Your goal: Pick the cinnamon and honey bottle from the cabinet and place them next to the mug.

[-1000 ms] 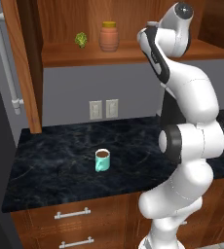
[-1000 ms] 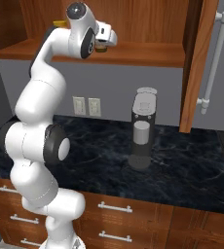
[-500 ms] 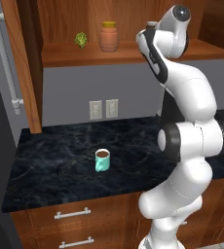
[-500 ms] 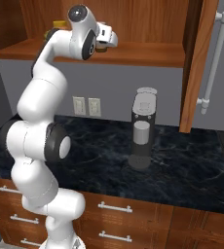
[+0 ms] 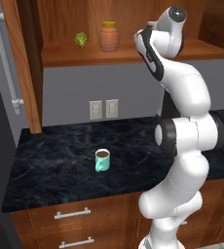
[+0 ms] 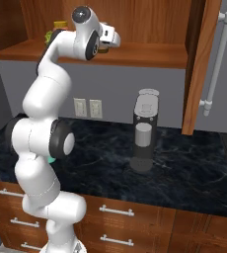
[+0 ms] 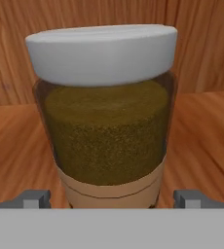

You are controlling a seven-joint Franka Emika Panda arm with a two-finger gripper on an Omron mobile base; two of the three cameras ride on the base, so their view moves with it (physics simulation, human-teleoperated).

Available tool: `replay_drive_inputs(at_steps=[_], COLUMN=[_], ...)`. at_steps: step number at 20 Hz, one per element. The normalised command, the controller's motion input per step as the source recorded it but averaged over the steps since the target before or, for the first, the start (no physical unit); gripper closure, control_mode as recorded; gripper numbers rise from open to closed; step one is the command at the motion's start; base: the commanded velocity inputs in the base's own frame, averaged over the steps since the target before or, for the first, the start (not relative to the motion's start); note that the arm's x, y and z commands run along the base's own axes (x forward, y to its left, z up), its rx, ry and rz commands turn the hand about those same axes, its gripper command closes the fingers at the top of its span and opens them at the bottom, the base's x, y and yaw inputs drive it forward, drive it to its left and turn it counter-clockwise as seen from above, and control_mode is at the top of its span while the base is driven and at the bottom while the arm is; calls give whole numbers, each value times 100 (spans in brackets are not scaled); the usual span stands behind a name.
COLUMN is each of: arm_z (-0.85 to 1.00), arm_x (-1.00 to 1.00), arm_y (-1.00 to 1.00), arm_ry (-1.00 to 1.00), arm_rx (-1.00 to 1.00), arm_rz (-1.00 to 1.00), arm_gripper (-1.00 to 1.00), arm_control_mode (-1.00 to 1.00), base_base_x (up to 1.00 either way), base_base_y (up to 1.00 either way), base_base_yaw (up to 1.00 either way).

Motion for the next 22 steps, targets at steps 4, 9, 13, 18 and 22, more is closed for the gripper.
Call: replay_drive_inputs(at_steps=[4,9,13,18,22], arm_z=[0,0,0,0,0], arm_x=[4,0,0,-16,-91], arm_y=[0,0,0,0,0], arm_ry=[0,0,0,0,-1], arm_rx=[0,0,0,0,0], arm_rz=[0,0,0,0,0], arm_gripper=[-100,100,100,100,100], arm_control_mode=[-100,-100,-100,-100,-100], base_base_x=[0,0,0,0,0], base_base_y=[0,0,0,0,0], base_base_yaw=[0,0,0,0,0])
